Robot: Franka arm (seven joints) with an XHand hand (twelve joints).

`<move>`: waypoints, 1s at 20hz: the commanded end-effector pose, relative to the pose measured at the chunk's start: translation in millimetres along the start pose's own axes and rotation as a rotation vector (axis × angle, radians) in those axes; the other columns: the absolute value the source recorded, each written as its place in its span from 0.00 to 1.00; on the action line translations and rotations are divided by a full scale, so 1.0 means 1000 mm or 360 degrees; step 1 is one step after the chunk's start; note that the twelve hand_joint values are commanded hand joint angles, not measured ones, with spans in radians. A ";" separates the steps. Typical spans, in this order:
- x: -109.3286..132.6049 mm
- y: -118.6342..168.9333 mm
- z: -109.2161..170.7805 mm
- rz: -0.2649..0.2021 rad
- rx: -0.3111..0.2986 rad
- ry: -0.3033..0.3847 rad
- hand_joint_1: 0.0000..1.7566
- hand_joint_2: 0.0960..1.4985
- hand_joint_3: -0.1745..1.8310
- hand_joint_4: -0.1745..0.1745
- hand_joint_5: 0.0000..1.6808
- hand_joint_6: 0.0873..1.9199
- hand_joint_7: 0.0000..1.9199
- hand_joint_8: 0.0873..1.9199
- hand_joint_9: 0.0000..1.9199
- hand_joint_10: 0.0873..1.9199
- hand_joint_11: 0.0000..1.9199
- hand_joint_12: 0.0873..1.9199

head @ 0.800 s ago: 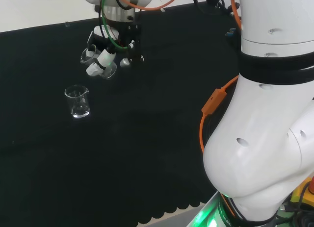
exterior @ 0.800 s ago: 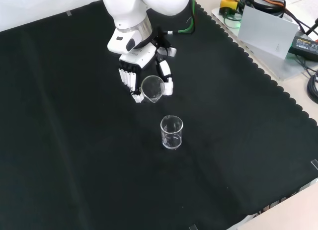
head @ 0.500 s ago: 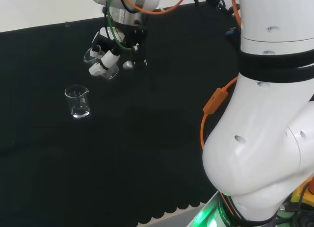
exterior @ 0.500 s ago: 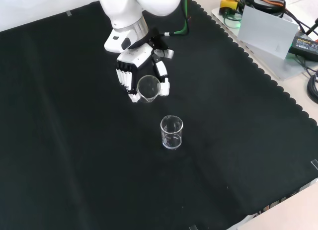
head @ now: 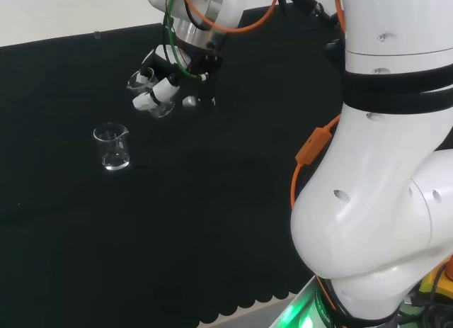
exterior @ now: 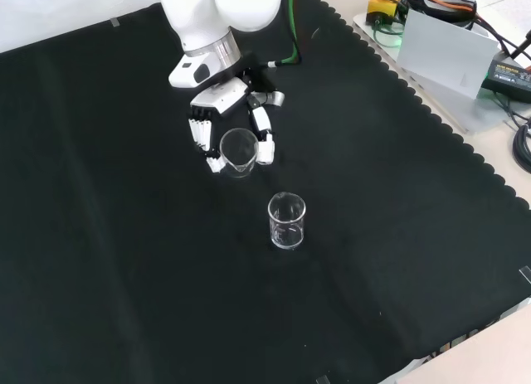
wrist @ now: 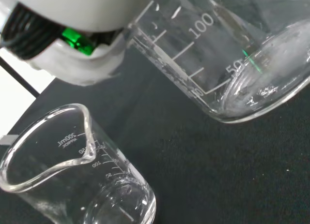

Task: Place the beaker back on the table.

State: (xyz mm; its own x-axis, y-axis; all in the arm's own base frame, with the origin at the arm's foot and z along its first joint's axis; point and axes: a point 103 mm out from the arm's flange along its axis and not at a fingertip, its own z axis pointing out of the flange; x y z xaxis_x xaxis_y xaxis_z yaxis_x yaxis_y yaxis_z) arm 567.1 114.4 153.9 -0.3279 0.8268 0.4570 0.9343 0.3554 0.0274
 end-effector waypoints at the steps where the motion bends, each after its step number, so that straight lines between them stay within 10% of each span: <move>1: -0.011 0.002 0.014 0.0005 -0.0053 0.0057 0.66 0.35 0.53 0.44 0.69 0.50 0.78 0.44 0.75 0.39 0.66 0.38; 20: -0.019 0.001 0.056 0.0005 -0.0102 0.0197 0.66 0.36 0.52 0.40 0.70 0.47 0.78 0.35 0.73 0.33 0.65 0.38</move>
State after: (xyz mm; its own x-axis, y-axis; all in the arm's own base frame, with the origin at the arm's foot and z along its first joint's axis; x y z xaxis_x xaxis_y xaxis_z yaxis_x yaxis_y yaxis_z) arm 566.8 122.4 100.6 -0.3143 0.7685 0.5574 0.9420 0.3252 0.0829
